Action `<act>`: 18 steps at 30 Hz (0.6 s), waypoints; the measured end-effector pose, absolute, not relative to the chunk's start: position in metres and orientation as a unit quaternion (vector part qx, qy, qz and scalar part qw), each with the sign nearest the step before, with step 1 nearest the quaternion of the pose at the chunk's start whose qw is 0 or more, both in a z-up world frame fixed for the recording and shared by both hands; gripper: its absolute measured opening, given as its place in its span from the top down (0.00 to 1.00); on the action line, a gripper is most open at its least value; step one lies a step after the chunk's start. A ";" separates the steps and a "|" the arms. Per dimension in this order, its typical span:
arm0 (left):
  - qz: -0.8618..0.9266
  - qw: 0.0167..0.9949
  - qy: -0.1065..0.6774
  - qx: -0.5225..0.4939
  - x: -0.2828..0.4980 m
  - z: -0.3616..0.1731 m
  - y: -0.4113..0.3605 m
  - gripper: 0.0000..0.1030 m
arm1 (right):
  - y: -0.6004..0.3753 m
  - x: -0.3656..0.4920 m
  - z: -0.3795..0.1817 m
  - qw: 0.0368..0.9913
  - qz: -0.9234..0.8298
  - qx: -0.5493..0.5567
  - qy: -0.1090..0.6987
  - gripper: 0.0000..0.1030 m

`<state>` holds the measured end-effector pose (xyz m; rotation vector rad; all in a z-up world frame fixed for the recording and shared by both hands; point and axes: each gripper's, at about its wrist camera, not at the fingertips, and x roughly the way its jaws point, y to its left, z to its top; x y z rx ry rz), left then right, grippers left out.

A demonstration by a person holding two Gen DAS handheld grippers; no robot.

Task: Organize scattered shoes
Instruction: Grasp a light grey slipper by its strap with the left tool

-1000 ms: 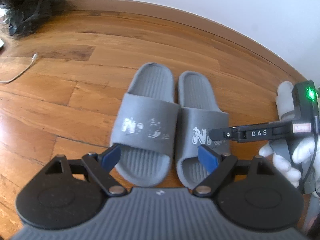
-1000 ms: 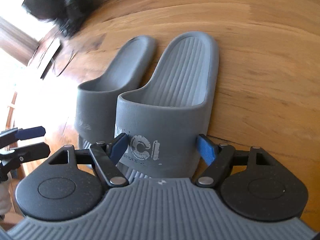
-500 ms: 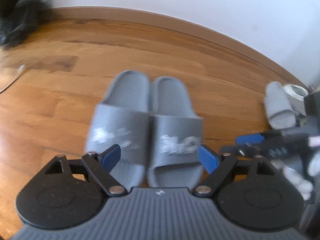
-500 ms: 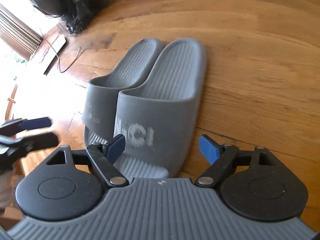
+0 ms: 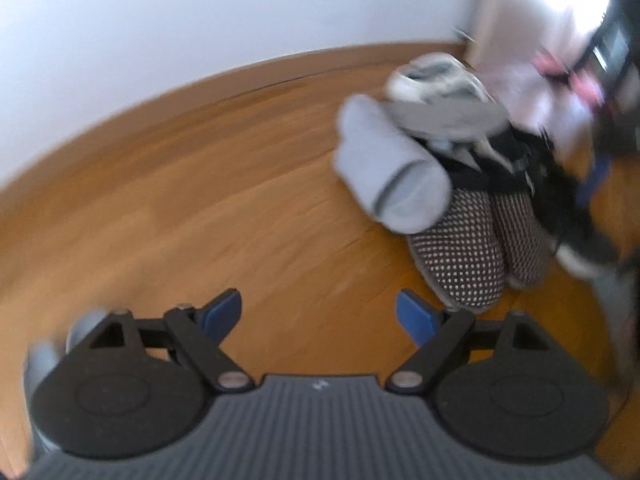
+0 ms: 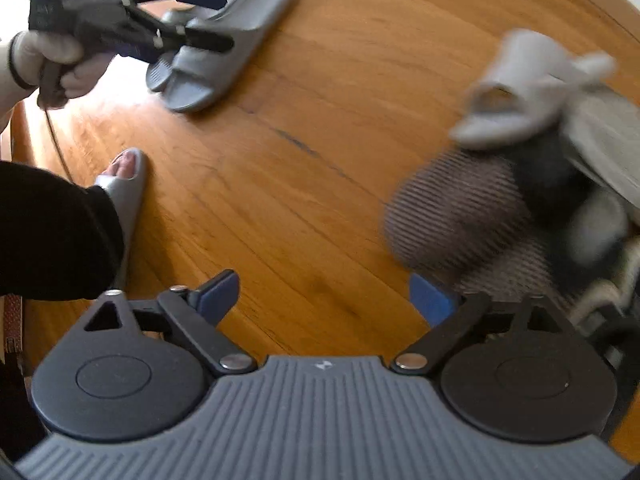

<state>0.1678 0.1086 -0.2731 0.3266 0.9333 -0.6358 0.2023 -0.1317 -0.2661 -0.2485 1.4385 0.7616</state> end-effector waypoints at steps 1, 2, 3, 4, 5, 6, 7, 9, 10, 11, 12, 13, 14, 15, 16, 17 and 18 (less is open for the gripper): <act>-0.312 0.827 0.428 0.189 0.174 -0.281 0.091 0.18 | -0.144 0.205 -0.267 0.693 0.329 -0.107 0.632 0.07; -0.318 0.824 0.418 0.211 0.179 -0.288 0.080 0.19 | -0.154 0.205 -0.270 0.706 0.323 -0.104 0.622 0.07; -0.319 0.825 0.406 0.230 0.185 -0.294 0.070 0.19 | -0.156 0.205 -0.271 0.710 0.321 -0.103 0.619 0.07; -0.321 0.827 0.394 0.242 0.192 -0.300 0.060 0.19 | -0.161 0.204 -0.276 0.717 0.325 -0.105 0.608 0.07; -0.324 0.829 0.384 0.247 0.198 -0.305 0.052 0.19 | -0.164 0.201 -0.281 0.720 0.331 -0.119 0.598 0.07; -0.330 0.830 0.375 0.249 0.204 -0.309 0.046 0.19 | -0.165 0.198 -0.285 0.720 0.338 -0.135 0.591 0.07; -0.340 0.830 0.365 0.249 0.210 -0.313 0.040 0.19 | -0.166 0.194 -0.289 0.721 0.344 -0.151 0.583 0.07; -0.373 0.826 0.344 0.248 0.223 -0.318 0.026 0.19 | -0.168 0.187 -0.298 0.717 0.362 -0.170 0.571 0.07; -0.381 0.823 0.335 0.254 0.229 -0.320 0.020 0.19 | -0.168 0.183 -0.303 0.713 0.375 -0.178 0.565 0.07; -0.386 0.821 0.328 0.263 0.236 -0.321 0.014 0.19 | -0.168 0.182 -0.306 0.710 0.384 -0.180 0.562 0.07; -0.391 0.817 0.319 0.279 0.243 -0.322 0.007 0.19 | -0.167 0.180 -0.308 0.707 0.392 -0.179 0.561 0.07; -0.395 0.813 0.313 0.294 0.248 -0.324 0.002 0.17 | -0.166 0.179 -0.310 0.703 0.400 -0.177 0.560 0.07; -0.403 0.804 0.306 0.311 0.252 -0.326 -0.003 0.13 | -0.165 0.179 -0.312 0.700 0.408 -0.170 0.561 0.07; -0.415 0.791 0.299 0.334 0.258 -0.329 -0.008 0.10 | -0.164 0.180 -0.313 0.697 0.414 -0.160 0.563 0.07; -0.423 0.781 0.295 0.352 0.262 -0.332 -0.012 0.10 | -0.164 0.181 -0.314 0.695 0.419 -0.151 0.564 0.07; -0.428 0.772 0.295 0.365 0.265 -0.334 -0.014 0.10 | -0.164 0.181 -0.313 0.695 0.421 -0.145 0.564 0.07; -0.435 0.761 0.299 0.376 0.269 -0.336 -0.018 0.10 | -0.165 0.181 -0.314 0.696 0.422 -0.140 0.563 0.07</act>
